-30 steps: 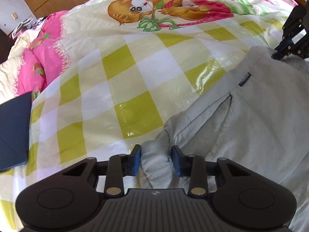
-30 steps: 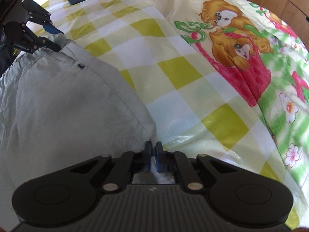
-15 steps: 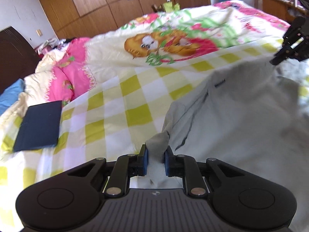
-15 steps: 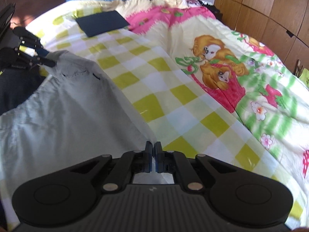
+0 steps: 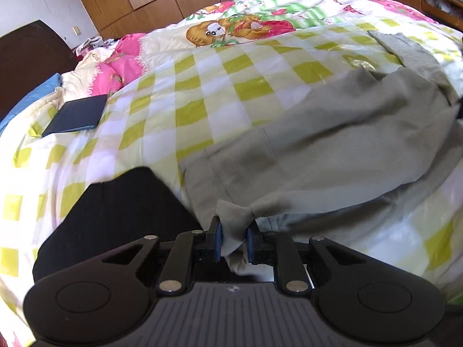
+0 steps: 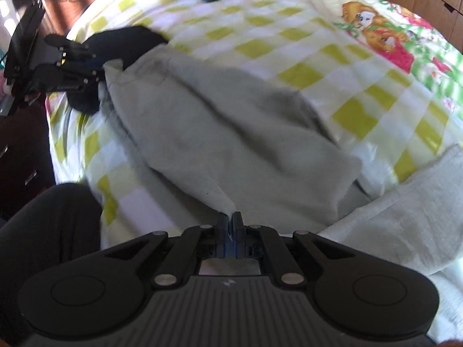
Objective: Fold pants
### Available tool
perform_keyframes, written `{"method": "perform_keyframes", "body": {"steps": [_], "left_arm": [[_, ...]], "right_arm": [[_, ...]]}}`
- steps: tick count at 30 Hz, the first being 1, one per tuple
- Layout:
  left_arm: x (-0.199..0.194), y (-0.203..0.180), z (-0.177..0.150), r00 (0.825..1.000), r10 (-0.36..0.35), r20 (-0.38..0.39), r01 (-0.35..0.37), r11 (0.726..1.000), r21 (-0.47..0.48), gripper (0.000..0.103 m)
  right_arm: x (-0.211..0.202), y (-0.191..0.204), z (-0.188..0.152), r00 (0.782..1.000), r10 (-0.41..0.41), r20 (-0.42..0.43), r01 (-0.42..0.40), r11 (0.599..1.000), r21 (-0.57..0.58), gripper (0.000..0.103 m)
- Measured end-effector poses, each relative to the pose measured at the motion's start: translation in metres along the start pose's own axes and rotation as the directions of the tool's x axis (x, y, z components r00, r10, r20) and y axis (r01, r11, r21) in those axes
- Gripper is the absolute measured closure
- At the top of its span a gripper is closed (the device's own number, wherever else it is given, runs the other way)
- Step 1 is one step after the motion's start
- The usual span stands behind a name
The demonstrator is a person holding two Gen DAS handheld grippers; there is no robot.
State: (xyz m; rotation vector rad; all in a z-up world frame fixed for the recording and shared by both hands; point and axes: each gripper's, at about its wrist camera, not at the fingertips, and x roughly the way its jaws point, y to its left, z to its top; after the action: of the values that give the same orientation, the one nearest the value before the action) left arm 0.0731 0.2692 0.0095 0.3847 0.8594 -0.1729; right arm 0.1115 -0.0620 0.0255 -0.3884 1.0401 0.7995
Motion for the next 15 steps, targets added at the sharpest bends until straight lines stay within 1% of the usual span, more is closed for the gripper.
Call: {"method": "perform_keyframes", "body": {"steps": [3,4,6,9,10,12,13,14,15], "left_arm": [[-0.013,-0.002,-0.012,1.000,0.005,0.016,-0.005,1.000,-0.008,0.072],[-0.016,-0.004,-0.016,1.000,0.022,0.020,-0.022,1.000,0.002,0.071],[-0.015,-0.005,-0.024,0.998,0.062,0.011,-0.062,0.998,0.024,0.066],[-0.012,-0.008,-0.032,0.996,0.085,0.023,-0.085,0.996,0.016,0.065],[-0.013,-0.011,-0.033,0.995,0.100,0.028,-0.100,0.995,0.019,0.063],[-0.013,-0.017,-0.035,0.988,0.150,0.034,-0.151,0.987,0.056,0.053],[-0.014,-0.021,-0.036,0.982,0.185,0.037,-0.187,0.979,0.081,0.043],[-0.017,-0.023,-0.038,0.977,0.210,0.041,-0.213,0.972,0.101,0.040],[-0.021,-0.022,-0.038,0.975,0.219,0.043,-0.222,0.970,0.100,0.040]], "right_arm": [[0.004,0.009,-0.008,0.999,0.013,-0.042,-0.012,1.000,0.018,0.100],[0.004,0.014,-0.012,0.999,0.002,-0.051,-0.001,1.000,0.003,0.099],[0.005,0.019,-0.015,0.998,-0.027,-0.048,0.027,1.000,-0.016,0.097],[0.009,0.027,-0.021,0.995,-0.077,-0.061,0.073,0.995,-0.064,0.094],[0.010,0.029,-0.022,0.994,-0.084,-0.072,0.079,0.994,-0.078,0.088],[0.013,0.031,-0.023,0.992,-0.099,-0.082,0.092,0.992,-0.084,0.080],[0.012,0.031,-0.024,0.991,-0.103,-0.087,0.096,0.992,-0.087,0.080],[0.011,0.030,-0.026,0.990,-0.111,-0.086,0.104,0.991,-0.082,0.080],[0.008,0.030,-0.027,0.990,-0.118,-0.080,0.113,0.991,-0.070,0.080]]}}
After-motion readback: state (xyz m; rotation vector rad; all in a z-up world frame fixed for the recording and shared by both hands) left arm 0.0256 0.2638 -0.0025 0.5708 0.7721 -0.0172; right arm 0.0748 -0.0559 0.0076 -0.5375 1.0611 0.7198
